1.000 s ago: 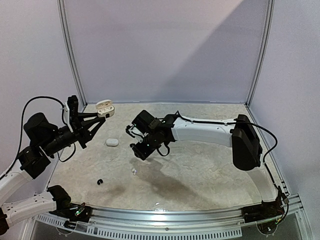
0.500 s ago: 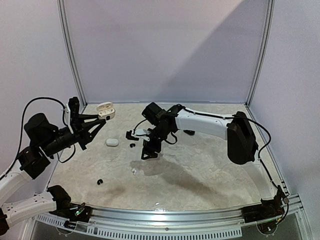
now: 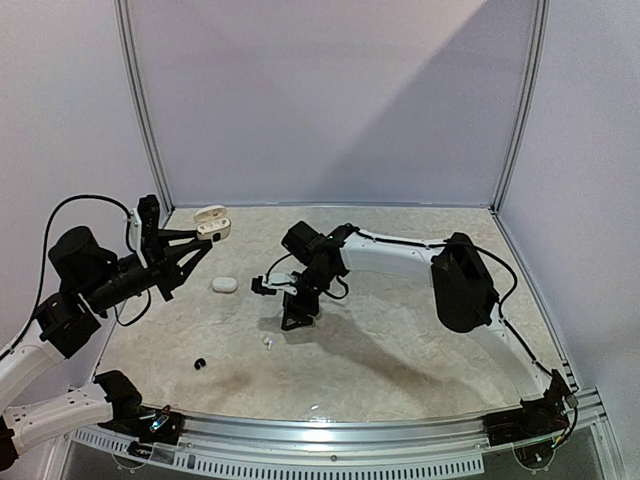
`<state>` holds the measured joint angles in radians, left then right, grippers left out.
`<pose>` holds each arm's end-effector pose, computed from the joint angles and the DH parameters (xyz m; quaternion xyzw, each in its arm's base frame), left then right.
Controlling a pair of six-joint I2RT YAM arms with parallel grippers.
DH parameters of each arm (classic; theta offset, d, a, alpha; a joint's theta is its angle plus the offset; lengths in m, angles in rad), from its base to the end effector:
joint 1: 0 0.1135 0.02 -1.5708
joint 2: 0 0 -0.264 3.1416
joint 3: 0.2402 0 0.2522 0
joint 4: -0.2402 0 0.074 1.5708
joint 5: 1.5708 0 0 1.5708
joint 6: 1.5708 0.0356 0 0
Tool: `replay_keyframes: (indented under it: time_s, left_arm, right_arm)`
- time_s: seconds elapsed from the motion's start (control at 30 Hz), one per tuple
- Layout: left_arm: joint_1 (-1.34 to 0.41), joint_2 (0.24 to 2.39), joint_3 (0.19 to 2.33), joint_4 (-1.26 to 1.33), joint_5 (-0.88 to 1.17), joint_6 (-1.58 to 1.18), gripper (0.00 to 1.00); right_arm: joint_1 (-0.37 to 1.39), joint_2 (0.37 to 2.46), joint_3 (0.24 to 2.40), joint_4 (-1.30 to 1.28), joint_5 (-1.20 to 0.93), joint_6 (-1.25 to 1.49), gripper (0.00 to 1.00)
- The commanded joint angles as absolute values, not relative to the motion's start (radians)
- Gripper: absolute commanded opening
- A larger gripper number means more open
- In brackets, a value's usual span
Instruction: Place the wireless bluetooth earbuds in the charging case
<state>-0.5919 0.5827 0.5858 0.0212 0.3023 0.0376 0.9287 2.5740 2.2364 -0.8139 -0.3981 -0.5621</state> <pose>0.1205 -0.0938 0.3222 0.3162 0.6232 -0.2947 0.6517 0.3106 0.4384 0.1333 -0.6806 0.6766 0.2273 0.1653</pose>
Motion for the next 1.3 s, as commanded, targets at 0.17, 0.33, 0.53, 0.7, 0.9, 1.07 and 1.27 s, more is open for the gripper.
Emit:
replay_keyframes:
  time_s: [0.17,0.33,0.53,0.7,0.9,1.07,1.27]
  left_arm:
    - [-0.58,0.584,0.568,0.003,0.301,0.054,0.0]
    - [-0.58,0.585,0.568,0.003,0.304,0.055,0.0]
    - [-0.58,0.583,0.566,0.003,0.301,0.058,0.0]
    - [-0.58,0.579,0.566,0.003,0.302,0.059,0.0]
    - [-0.58,0.578,0.563,0.003,0.304,0.056,0.0]
    - [-0.58,0.579,0.56,0.003,0.304,0.057,0.0]
    - [-0.58,0.571,0.549,0.014,0.304,0.058,0.0]
  right_arm:
    - [0.914,2.505,2.095,-0.845,-0.384,-0.48,0.58]
    - [0.921,2.442,2.009,-0.801,-0.401,-0.438,0.54]
    - [0.942,2.399,1.946,-0.789,-0.389,-0.413,0.54]
    - [0.952,2.385,1.919,-0.762,-0.375,-0.352,0.52]
    - [0.947,2.379,1.934,-0.694,-0.297,-0.222,0.53]
    - [0.945,2.393,1.979,-0.703,-0.23,-0.161,0.56]
    - [0.948,2.456,2.044,-0.748,-0.192,-0.14,0.56]
